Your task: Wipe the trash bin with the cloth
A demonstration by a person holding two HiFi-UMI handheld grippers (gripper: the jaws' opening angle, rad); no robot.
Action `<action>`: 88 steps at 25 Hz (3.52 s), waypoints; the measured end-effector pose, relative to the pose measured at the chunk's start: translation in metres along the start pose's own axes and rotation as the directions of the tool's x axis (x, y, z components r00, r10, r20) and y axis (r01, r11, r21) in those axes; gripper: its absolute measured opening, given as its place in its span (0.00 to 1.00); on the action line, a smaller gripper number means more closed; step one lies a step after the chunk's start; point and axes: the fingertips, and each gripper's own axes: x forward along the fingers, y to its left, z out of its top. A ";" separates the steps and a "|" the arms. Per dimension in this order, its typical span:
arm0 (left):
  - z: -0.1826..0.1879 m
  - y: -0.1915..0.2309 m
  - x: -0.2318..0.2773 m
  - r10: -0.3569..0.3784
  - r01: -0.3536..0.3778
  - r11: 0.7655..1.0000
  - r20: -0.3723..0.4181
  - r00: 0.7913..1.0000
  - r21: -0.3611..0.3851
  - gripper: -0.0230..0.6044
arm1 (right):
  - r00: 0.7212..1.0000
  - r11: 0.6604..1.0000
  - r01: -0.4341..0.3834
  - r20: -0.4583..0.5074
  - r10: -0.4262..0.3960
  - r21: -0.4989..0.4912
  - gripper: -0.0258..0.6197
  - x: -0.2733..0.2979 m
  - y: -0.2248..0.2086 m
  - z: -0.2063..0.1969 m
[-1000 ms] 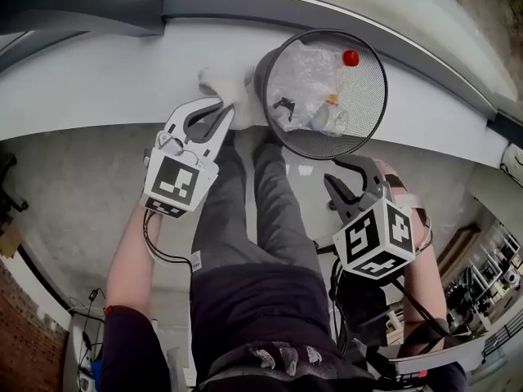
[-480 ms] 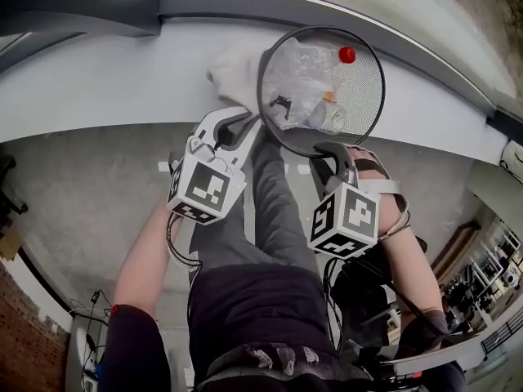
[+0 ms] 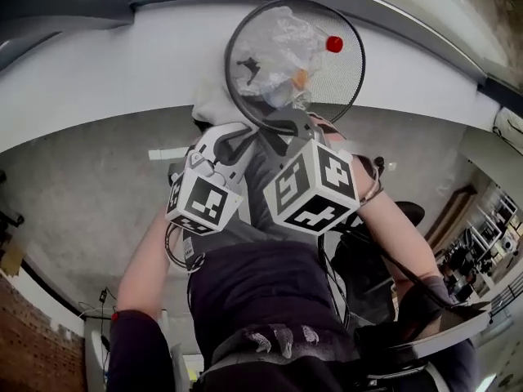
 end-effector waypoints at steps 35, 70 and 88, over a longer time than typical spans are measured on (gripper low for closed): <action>0.005 0.001 -0.003 0.000 -0.002 1.000 -0.035 0.999 -0.029 0.08 | 0.995 0.993 -0.087 0.061 0.083 0.074 0.14 -0.005 -0.008 0.022; 0.197 0.089 -0.176 0.253 -0.188 0.943 0.224 0.941 -0.274 0.03 | 0.503 0.799 -0.440 0.849 -0.159 0.410 0.05 -0.308 -0.052 0.098; 0.340 -0.127 -0.122 0.020 0.029 0.994 0.447 0.894 -0.102 0.03 | 0.264 0.861 -0.463 0.960 -0.092 0.210 0.04 -0.408 -0.016 -0.012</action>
